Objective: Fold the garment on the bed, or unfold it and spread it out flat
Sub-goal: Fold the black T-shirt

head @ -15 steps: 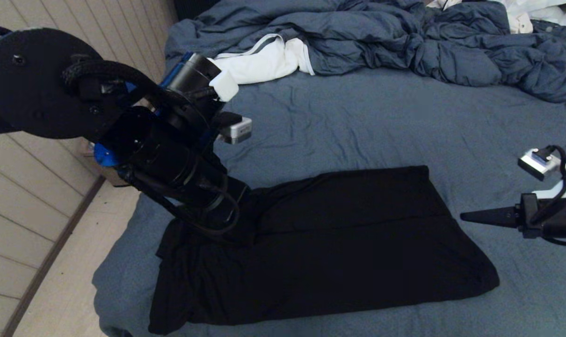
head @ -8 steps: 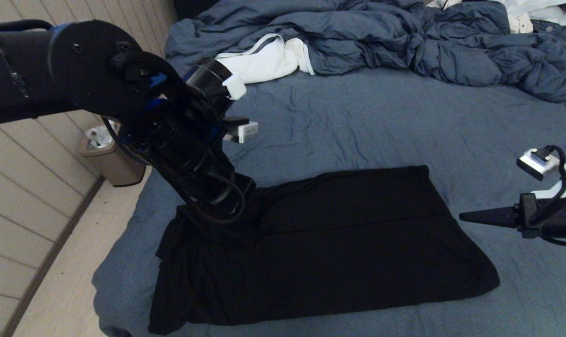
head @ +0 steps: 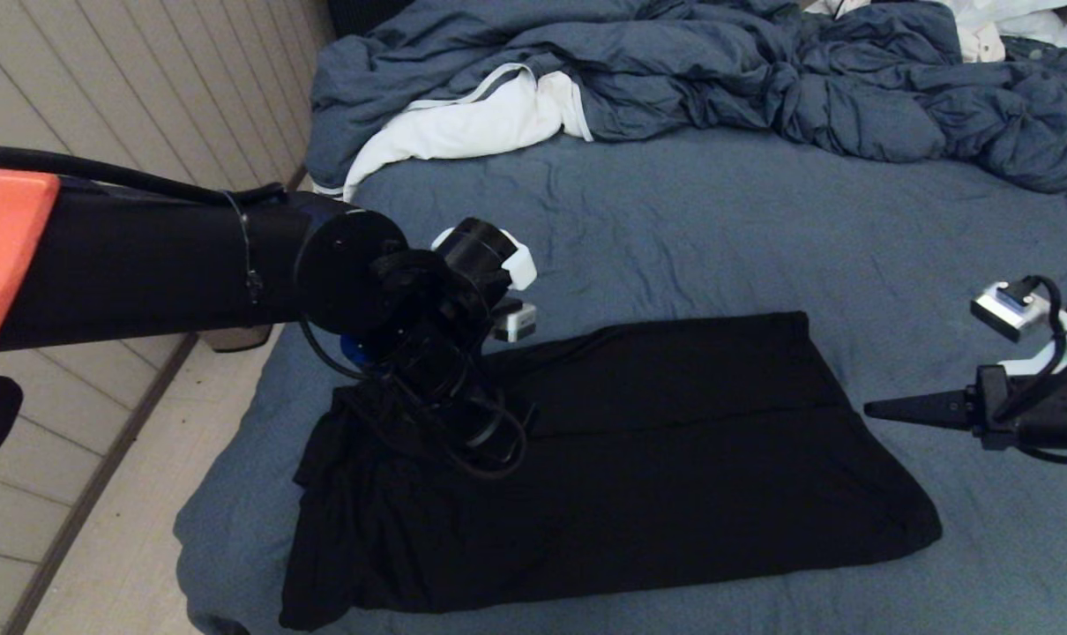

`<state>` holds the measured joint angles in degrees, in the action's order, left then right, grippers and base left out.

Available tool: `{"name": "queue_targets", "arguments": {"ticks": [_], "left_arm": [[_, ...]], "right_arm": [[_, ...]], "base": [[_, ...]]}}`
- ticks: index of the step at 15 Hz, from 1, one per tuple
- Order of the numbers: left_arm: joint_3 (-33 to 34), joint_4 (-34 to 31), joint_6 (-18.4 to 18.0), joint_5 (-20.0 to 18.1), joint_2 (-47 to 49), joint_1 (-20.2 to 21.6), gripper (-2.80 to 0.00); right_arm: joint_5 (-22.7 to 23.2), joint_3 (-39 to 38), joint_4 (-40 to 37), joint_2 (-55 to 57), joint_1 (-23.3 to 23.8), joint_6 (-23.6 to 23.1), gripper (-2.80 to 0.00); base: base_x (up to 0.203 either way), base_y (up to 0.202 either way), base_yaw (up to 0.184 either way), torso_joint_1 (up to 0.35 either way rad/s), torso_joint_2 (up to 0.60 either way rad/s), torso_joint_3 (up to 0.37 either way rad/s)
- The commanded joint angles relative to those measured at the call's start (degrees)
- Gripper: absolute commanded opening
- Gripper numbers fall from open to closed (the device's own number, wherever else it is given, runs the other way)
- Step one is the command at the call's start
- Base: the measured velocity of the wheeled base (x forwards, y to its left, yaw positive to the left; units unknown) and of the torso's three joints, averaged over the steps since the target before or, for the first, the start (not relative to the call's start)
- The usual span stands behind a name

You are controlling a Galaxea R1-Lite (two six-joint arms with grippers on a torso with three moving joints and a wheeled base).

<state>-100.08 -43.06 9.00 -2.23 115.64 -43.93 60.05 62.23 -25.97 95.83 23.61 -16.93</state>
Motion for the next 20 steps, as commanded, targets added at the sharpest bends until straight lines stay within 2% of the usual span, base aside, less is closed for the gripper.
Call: {"name": "queue_targets", "arguments": {"ticks": [1, 4, 7, 12, 13, 14, 16, 20], "left_arm": [[-2.26, 0.01, 0.82, -0.05, 2.51, -0.9, -2.8], [-6.48, 0.46, 4.02, 0.46, 5.12, -2.72, -2.8], [-5.7, 6.62, 7.27, 2.38, 6.4, -2.65, -2.8], [-5.12, 7.29, 7.64, 3.2, 7.42, -2.56, -2.8], [-5.04, 7.28, 7.68, 3.2, 7.32, -2.56, 0.0], [-5.34, 7.26, 7.78, 3.2, 7.28, -2.56, 0.0], [-6.55, 7.37, 11.59, 5.67, 6.64, -2.61, 0.0], [-7.26, 7.25, 13.28, 6.35, 0.38, -3.67, 0.0]], "right_arm": [[0.33, -0.01, -0.14, 0.15, -0.06, -0.12, -2.8], [0.24, -0.01, -0.14, 0.15, -0.06, -0.12, -2.8], [0.15, -0.09, -0.14, 0.17, -0.15, -0.12, -2.8], [0.15, -0.18, -0.14, 0.59, -0.32, -0.12, -2.8], [0.15, -0.18, -0.14, 0.59, -0.37, -0.12, -2.8], [0.15, -0.18, -0.14, 0.59, -0.32, -0.12, -2.8], [0.15, -0.26, -0.14, 0.59, -0.35, -0.12, -2.8], [0.15, -0.42, 0.04, 0.43, -0.32, -0.12, -2.8]], "base": [[0.0, 0.0, 0.0, 0.0, 0.0, 0.0], [0.0, 0.0, 0.0, 0.0, 0.0, 0.0], [0.0, 0.0, 0.0, 0.0, 0.0, 0.0], [0.0, 0.0, 0.0, 0.0, 0.0, 0.0], [0.0, 0.0, 0.0, 0.0, 0.0, 0.0], [0.0, 0.0, 0.0, 0.0, 0.0, 0.0], [0.0, 0.0, 0.0, 0.0, 0.0, 0.0], [0.0, 0.0, 0.0, 0.0, 0.0, 0.0]]}}
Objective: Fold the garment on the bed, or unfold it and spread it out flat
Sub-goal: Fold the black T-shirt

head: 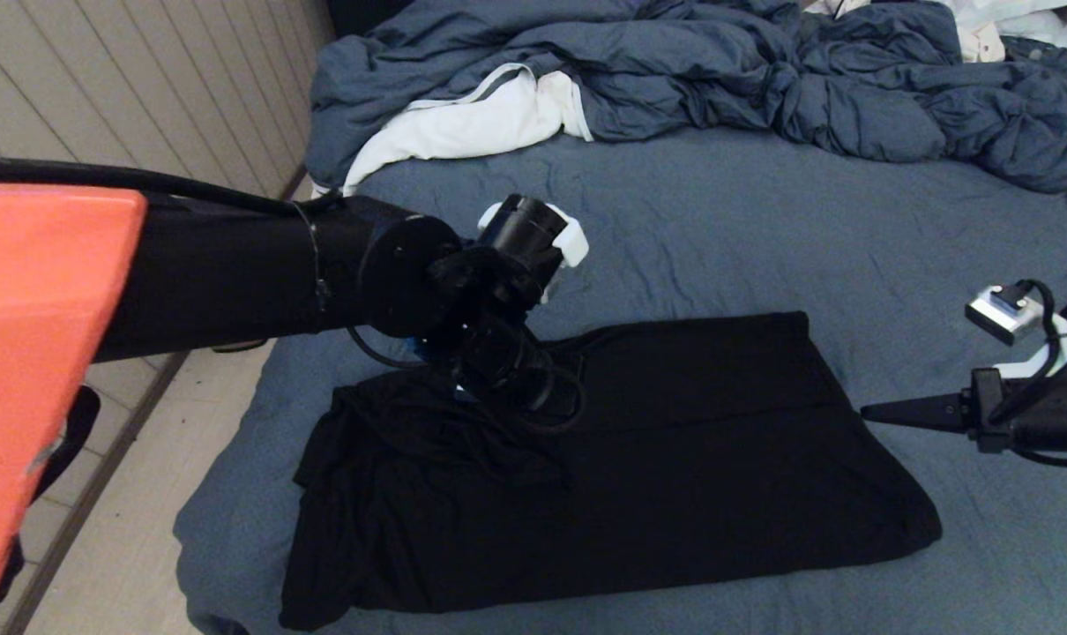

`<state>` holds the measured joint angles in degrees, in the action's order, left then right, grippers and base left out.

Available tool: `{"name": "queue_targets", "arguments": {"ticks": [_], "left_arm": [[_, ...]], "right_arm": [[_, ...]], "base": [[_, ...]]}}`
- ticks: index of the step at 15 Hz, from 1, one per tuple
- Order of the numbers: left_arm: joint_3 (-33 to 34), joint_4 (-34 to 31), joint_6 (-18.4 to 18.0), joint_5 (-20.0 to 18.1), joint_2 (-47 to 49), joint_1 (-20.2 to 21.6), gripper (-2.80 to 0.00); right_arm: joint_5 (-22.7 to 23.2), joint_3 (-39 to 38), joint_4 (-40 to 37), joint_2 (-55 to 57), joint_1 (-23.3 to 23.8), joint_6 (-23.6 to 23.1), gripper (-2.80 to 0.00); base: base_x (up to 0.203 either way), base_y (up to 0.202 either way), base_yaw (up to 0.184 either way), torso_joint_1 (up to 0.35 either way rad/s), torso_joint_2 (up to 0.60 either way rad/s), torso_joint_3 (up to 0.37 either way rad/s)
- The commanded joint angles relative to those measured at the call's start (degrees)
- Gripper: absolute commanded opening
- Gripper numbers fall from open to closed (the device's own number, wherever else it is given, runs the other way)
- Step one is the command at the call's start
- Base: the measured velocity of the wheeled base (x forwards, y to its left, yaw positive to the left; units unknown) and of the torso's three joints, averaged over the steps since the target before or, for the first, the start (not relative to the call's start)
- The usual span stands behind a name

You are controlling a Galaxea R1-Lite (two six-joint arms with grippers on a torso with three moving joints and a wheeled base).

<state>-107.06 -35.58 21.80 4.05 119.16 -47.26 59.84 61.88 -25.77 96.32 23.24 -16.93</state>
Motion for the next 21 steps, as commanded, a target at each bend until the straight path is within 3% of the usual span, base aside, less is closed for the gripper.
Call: {"name": "queue_targets", "arguments": {"ticks": [1, 3, 7, 10, 21], "left_arm": [[-0.38, -0.61, 1.79, 0.18, -4.64, -0.56, 0.0], [1.82, -1.72, 3.59, 0.22, -7.23, -0.63, 0.0], [15.58, -1.54, 6.72, 0.13, -11.97, 1.02, 0.0], [21.57, 3.99, 10.28, 0.35, -12.72, 4.27, 0.0], [21.7, 9.01, 10.27, 0.37, -6.31, 8.77, 0.0]], "right_arm": [[0.45, -0.09, -0.16, -0.17, 0.06, -0.12, -2.8], [0.45, -0.18, -0.16, -0.26, 0.14, -0.12, -2.8], [0.54, -0.18, -0.16, -0.43, 0.23, -0.12, -2.8], [0.54, -0.18, -0.16, -0.26, 0.14, -0.12, -2.8], [0.36, -0.09, -0.16, 0.62, -0.03, -0.12, -2.8]], "base": [[0.0, 0.0, 0.0, 0.0, 0.0, 0.0], [0.0, 0.0, 0.0, 0.0, 0.0, 0.0], [0.0, 0.0, 0.0, 0.0, 0.0, 0.0], [0.0, 0.0, 0.0, 0.0, 0.0, 0.0], [0.0, 0.0, 0.0, 0.0, 0.0, 0.0]]}}
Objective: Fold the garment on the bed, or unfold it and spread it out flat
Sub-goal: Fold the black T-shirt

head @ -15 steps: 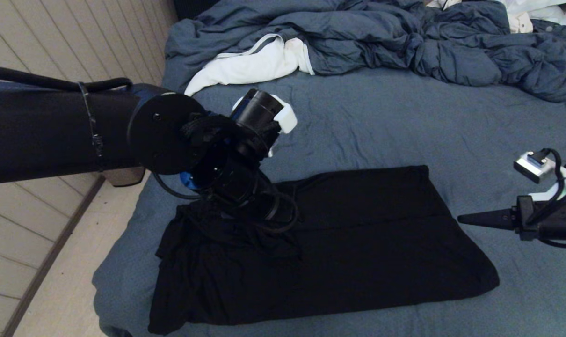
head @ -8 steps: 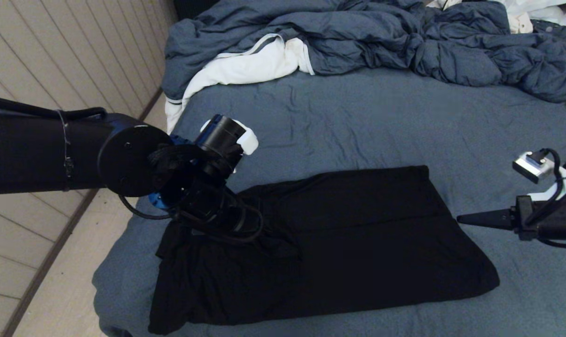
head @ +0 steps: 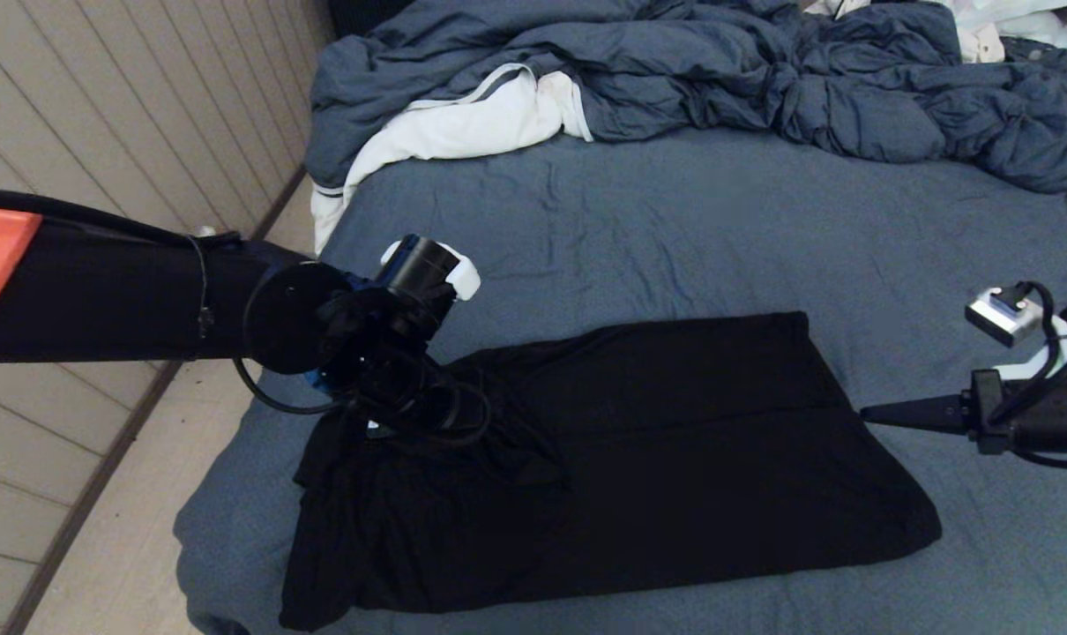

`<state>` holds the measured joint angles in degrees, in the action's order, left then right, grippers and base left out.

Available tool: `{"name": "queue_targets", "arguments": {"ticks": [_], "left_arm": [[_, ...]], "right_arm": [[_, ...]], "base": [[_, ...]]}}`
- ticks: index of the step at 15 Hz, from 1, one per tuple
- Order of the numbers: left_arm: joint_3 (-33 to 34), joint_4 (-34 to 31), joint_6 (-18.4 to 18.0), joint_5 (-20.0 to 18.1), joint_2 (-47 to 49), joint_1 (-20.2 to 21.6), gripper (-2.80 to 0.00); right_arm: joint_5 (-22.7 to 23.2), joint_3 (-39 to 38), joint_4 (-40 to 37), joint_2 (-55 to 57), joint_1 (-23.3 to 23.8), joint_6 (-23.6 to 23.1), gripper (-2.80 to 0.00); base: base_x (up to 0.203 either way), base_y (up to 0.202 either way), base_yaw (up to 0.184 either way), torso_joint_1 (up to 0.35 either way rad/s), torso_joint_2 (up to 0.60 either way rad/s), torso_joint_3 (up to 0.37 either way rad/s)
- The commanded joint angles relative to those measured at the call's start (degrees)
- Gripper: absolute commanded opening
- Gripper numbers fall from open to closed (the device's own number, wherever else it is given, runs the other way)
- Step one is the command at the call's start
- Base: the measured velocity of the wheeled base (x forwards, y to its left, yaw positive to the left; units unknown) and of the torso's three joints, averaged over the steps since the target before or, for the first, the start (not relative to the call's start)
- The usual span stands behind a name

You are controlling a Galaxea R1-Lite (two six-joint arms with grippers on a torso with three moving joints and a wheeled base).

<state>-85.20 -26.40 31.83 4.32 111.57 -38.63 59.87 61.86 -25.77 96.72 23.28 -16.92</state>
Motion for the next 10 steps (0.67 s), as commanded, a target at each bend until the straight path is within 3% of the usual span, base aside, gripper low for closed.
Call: {"name": "queue_targets", "arguments": {"ticks": [1, 5, 7, 8, 10], "left_arm": [[-0.23, -0.33, 0.39, 0.16, 1.35, 0.14, 0.0], [-1.01, -0.58, 3.15, 6.56, 2.42, 0.06, 0.0], [-1.08, -0.67, 3.24, 6.93, 2.45, 0.1, 0.0], [-0.91, -0.67, 3.24, 6.94, 2.6, 0.06, -2.8], [-0.32, -0.76, 3.32, 6.93, 2.33, 0.05, -2.8]], "right_arm": [[0.34, 0.02, -0.16, 0.42, -0.08, -0.13, -2.8], [0.42, -0.07, -0.16, 0.49, -0.08, -0.13, -2.8], [0.34, -0.07, -0.16, 0.56, -0.08, -0.13, -2.8], [0.34, -0.07, -0.16, 0.49, -0.08, -0.13, -2.8], [0.34, -0.09, -0.16, 0.56, -0.15, -0.13, -2.8]], "base": [[0.0, 0.0, 0.0, 0.0, 0.0, 0.0], [0.0, 0.0, 0.0, 0.0, 0.0, 0.0], [0.0, 0.0, 0.0, 0.0, 0.0, 0.0], [0.0, 0.0, 0.0, 0.0, 0.0, 0.0], [0.0, 0.0, 0.0, 0.0, 0.0, 0.0]]}}
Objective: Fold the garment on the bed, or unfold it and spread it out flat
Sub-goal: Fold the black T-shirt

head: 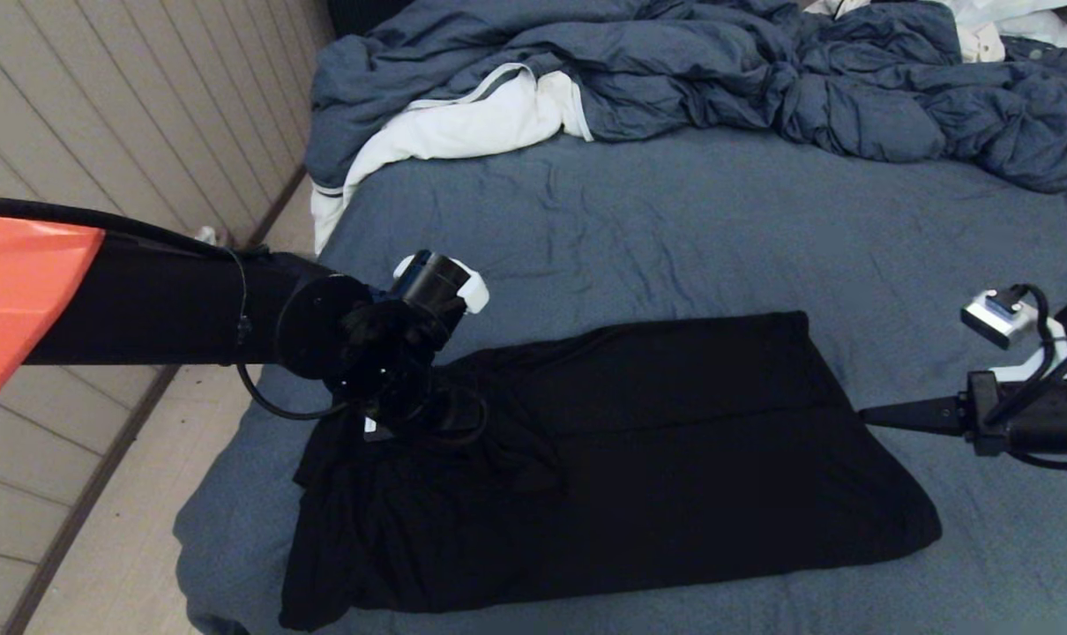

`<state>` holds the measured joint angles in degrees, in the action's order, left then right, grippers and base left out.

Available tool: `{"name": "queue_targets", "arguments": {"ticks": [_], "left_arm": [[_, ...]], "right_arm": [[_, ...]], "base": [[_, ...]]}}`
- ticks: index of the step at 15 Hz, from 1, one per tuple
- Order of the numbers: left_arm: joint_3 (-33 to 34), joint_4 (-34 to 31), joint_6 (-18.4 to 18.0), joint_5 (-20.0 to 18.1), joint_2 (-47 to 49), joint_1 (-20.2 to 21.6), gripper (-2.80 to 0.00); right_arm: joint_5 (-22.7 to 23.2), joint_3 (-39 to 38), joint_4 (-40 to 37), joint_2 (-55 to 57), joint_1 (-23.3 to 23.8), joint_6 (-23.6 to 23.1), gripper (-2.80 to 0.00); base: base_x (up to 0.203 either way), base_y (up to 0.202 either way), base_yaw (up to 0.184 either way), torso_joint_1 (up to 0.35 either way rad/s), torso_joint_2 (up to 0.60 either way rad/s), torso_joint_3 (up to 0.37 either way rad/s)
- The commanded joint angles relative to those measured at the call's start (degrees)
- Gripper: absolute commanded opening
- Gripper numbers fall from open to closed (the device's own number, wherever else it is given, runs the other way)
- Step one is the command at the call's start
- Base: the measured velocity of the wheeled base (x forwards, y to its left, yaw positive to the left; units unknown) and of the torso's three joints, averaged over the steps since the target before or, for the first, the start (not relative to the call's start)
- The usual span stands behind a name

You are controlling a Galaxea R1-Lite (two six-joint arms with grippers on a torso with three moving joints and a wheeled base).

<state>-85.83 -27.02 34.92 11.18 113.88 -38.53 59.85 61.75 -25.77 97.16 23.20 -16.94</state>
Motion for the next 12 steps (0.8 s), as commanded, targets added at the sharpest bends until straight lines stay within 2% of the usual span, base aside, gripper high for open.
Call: {"name": "queue_targets", "arguments": {"ticks": [1, 9, 12], "left_arm": [[0.48, -0.22, 0.39, 0.07, -0.41, 0.02, -2.8], [0.89, -6.55, 2.77, -0.22, -2.91, -0.64, -2.8], [1.37, -10.84, 3.68, -0.03, -5.07, -2.88, -2.8]], "right_arm": [[0.35, -0.05, -0.16, 0.14, -0.17, -0.11, -2.8], [0.44, -0.31, -0.24, 0.22, -0.26, -1.07, -2.8], [0.53, -0.31, -0.24, 0.14, -0.26, -1.07, -2.8]], "base": [[0.0, 0.0, 0.0, 0.0, 0.0, 0.0], [0.0, 0.0, 0.0, 0.0, 0.0, 0.0], [0.0, 0.0, 0.0, 0.0, 0.0, 0.0]]}}
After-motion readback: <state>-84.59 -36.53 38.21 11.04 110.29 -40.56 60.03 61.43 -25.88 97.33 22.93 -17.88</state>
